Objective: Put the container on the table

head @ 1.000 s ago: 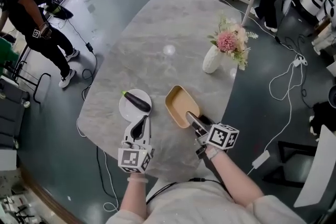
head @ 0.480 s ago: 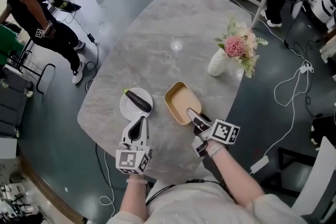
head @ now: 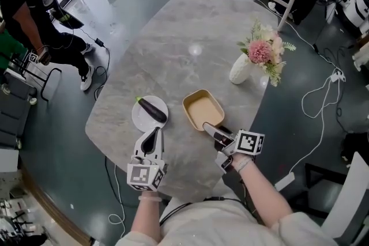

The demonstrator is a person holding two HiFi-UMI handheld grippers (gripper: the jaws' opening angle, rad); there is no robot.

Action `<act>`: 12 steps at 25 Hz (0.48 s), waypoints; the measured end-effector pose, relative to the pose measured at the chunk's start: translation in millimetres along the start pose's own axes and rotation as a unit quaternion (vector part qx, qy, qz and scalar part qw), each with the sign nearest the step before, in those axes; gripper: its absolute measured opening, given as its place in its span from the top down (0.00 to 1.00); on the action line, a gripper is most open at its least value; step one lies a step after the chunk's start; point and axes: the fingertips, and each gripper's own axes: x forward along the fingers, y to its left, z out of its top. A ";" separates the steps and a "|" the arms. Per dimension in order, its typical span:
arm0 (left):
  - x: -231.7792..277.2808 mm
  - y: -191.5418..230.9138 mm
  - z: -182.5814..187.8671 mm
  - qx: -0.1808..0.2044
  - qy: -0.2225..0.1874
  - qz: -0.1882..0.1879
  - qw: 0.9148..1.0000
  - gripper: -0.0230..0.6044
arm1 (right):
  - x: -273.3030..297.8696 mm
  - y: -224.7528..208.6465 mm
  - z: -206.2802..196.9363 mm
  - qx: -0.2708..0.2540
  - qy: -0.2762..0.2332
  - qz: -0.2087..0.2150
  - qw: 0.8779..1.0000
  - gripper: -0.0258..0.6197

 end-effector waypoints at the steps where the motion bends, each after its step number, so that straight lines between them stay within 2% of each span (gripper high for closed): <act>1: -0.4 0.5 0.7 0.000 -0.001 0.001 1.000 0.96 | -0.2 1.3 -2.1 -0.003 0.007 0.004 1.000 0.45; 6: -1.4 1.2 4.0 0.000 -0.003 -0.001 1.000 0.96 | -1.0 7.3 -20.8 -0.060 0.069 0.013 0.996 0.38; 12: -2.0 -1.8 4.7 0.001 -0.002 -0.004 1.000 0.96 | -3.6 4.0 -54.1 -0.160 0.169 -0.008 0.973 0.35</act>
